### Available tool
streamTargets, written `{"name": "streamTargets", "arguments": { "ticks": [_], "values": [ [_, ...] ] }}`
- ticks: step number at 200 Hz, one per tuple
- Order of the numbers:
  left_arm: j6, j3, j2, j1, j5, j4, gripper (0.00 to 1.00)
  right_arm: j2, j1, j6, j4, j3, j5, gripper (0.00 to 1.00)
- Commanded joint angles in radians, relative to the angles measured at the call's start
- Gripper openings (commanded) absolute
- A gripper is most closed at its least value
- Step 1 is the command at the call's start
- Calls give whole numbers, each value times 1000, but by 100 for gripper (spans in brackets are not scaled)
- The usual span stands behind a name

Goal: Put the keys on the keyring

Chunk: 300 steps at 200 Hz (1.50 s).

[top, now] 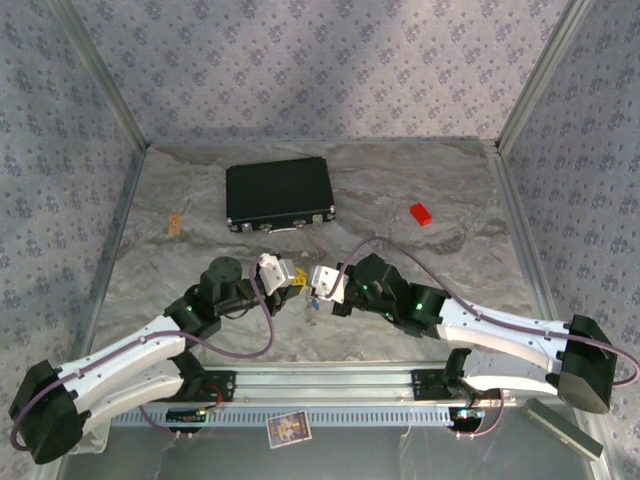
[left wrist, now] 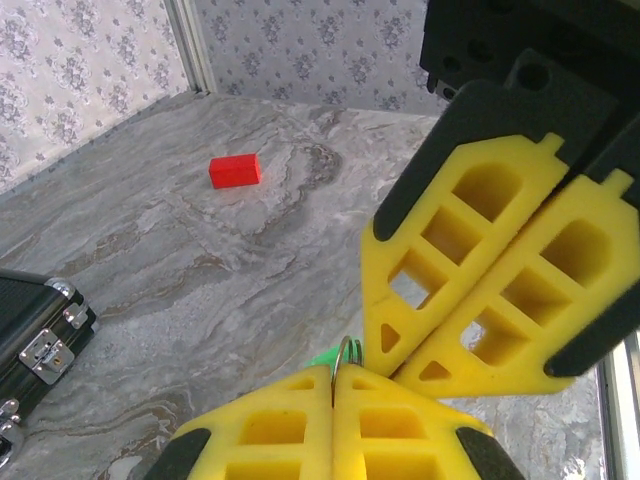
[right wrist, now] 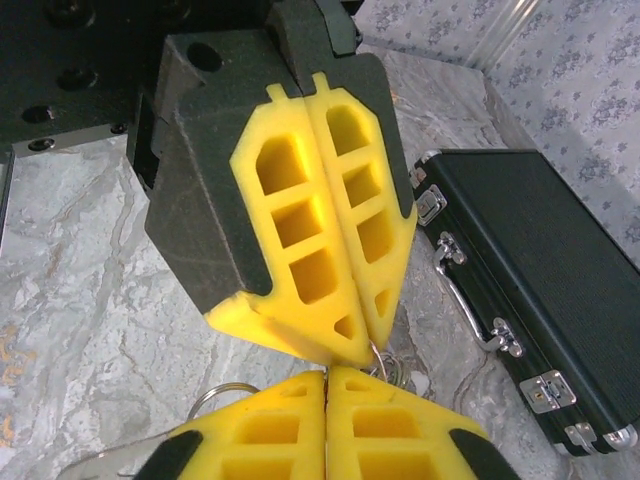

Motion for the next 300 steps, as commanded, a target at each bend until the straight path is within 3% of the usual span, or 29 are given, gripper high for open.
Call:
{"name": "streamTargets", "arguments": {
  "ticks": [1, 17, 35, 71, 113, 144, 173, 243, 300],
  "values": [
    [-11, 29, -4, -3, -12, 83, 0, -20, 2, 22, -4, -4, -58, 25],
    [-6, 24, -3, -3, -6, 86, 0, -51, -8, 29, -22, -12, -61, 35],
    [1, 12, -3, -3, 10, 96, 0, -104, -32, 39, -44, -27, -97, 38],
    [36, -6, -4, -4, 76, 104, 0, -213, -171, 125, -75, -72, -331, 39],
    [58, -4, -9, -5, 134, 105, 0, -297, -292, 245, 58, -168, -429, 38],
    [71, -8, -7, -7, 159, 113, 0, -275, -294, 236, 2, -153, -516, 36],
    [77, -4, -6, -8, 172, 116, 0, -238, -283, 231, -19, -125, -506, 32],
    [80, -6, -5, -17, 190, 119, 0, -184, -253, 284, 133, -125, -482, 27],
    [83, -3, 1, -20, 202, 121, 0, -131, -235, 255, 120, -93, -487, 24]
  ]
}}
